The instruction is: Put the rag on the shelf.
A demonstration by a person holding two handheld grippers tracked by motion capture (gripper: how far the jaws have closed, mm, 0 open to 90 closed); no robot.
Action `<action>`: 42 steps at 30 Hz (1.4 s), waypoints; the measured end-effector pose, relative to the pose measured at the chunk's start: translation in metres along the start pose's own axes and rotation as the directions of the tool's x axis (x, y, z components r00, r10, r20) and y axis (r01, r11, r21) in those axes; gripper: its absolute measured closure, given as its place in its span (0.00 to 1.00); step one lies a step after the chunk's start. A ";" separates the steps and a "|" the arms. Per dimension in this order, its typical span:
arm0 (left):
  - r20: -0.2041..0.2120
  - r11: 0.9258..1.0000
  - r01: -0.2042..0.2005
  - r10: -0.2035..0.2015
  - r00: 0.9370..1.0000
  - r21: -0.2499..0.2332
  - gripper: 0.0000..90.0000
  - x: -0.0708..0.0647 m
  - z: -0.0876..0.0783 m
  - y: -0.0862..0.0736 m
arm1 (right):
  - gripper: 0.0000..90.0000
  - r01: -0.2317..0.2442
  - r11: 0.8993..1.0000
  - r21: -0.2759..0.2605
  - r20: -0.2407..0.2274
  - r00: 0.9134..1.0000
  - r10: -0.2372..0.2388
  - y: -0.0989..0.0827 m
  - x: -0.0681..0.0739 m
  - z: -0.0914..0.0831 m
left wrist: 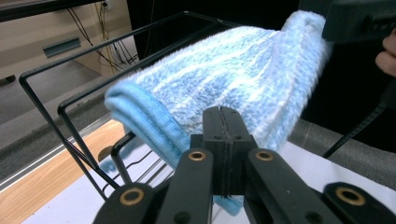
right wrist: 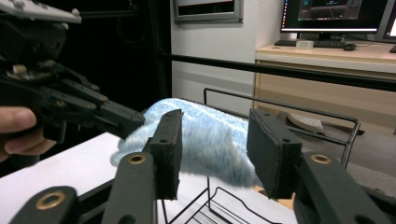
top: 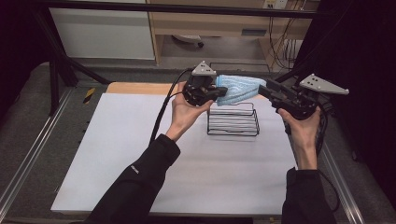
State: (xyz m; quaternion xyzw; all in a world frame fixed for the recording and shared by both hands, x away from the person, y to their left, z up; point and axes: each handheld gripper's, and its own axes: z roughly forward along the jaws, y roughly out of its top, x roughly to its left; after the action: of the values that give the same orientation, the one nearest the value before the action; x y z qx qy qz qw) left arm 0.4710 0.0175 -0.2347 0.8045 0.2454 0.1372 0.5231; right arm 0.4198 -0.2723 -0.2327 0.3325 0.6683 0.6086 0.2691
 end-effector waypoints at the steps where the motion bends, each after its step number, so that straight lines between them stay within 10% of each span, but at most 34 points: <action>1: -0.004 1.000 -0.009 0.009 1.000 0.009 1.00 0.000 0.001 -0.001 | 0.66 0.002 1.000 0.000 -0.002 1.000 -0.002 0.001 0.001 0.000; 12: -0.010 0.999 -0.030 0.031 0.999 0.035 1.00 -0.001 0.010 -0.016 | 1.00 -0.038 0.988 0.149 -0.036 0.998 0.044 -0.021 -0.001 0.009; 31: -0.061 0.999 -0.015 0.017 0.998 0.029 1.00 0.008 0.032 -0.028 | 1.00 -0.040 0.988 0.149 0.075 0.997 0.029 -0.058 -0.013 0.028; 42: -0.036 1.000 -0.026 0.026 0.999 -0.005 0.94 0.002 0.008 -0.024 | 0.89 -0.022 0.993 0.117 0.071 0.997 0.013 -0.046 -0.004 0.015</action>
State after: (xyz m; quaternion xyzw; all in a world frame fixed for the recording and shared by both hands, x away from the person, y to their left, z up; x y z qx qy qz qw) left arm 0.4709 0.0205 -0.2595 0.8037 0.2441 0.1590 0.5189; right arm 0.4288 -0.2678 -0.2799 0.3747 0.6903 0.5585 0.2668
